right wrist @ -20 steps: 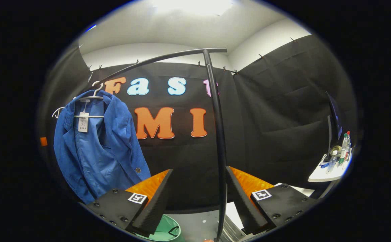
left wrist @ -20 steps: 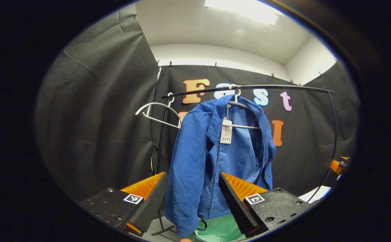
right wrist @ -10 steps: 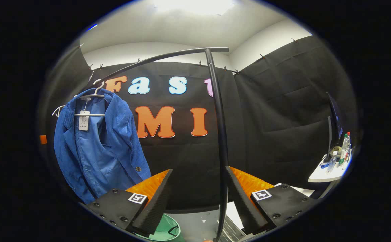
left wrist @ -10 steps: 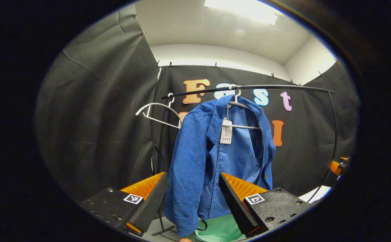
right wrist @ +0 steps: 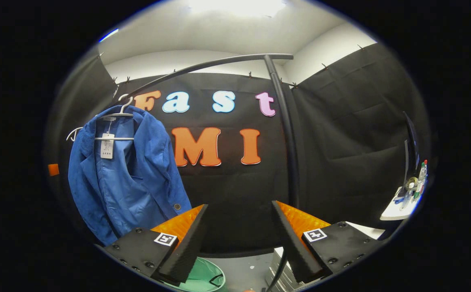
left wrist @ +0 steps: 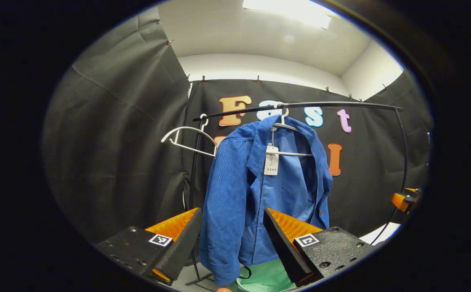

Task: Grasp the clothes on the hanger with both hands and then place them into the laundry hamper below.

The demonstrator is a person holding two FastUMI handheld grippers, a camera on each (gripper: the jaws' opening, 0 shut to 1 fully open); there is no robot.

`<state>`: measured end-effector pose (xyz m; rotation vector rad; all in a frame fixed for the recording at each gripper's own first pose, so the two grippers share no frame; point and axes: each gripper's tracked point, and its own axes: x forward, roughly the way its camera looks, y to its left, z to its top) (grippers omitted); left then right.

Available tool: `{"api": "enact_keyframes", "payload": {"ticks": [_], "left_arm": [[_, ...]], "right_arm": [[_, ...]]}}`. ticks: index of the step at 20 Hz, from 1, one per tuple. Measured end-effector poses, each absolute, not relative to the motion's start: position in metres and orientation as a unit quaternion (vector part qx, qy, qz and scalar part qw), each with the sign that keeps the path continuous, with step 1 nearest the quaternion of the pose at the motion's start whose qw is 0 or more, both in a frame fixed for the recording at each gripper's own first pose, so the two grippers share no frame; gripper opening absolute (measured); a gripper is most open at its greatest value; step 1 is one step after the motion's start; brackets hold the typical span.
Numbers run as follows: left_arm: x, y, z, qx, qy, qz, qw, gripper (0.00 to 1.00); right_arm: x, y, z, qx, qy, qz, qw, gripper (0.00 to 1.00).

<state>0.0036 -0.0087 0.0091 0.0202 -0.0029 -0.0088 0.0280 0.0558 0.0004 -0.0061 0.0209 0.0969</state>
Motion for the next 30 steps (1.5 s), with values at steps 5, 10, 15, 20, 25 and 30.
{"api": "enact_keyframes", "payload": {"ticks": [5,10,15,20,25,30], "left_arm": [[0.028,-0.026,0.018,0.002,-0.004,-0.018,1.0,0.95],[0.064,-0.039,0.022,0.013,-0.001,-0.018,1.0,0.92],[0.101,-0.041,0.007,0.017,0.02,-0.003,1.0,0.92],[0.129,-0.036,0.009,0.018,0.021,0.015,1.0,0.92],[0.154,-0.043,0.009,0.026,0.025,0.018,0.999,0.92],[0.172,-0.046,0.011,0.034,0.024,0.03,0.999,0.94]], "right_arm": [[0.06,0.121,0.026,0.02,0.001,0.112,0.994,0.89],[0.084,0.203,0.045,0.008,-0.006,0.191,0.982,0.98],[0.117,0.254,0.053,0.014,0.002,0.225,0.974,0.97],[0.144,0.285,0.075,0.007,-0.015,0.242,0.97,0.96],[0.167,0.306,0.076,0.017,-0.002,0.253,0.967,0.96],[0.183,0.32,0.06,0.025,0.024,0.271,0.962,0.96]]}}
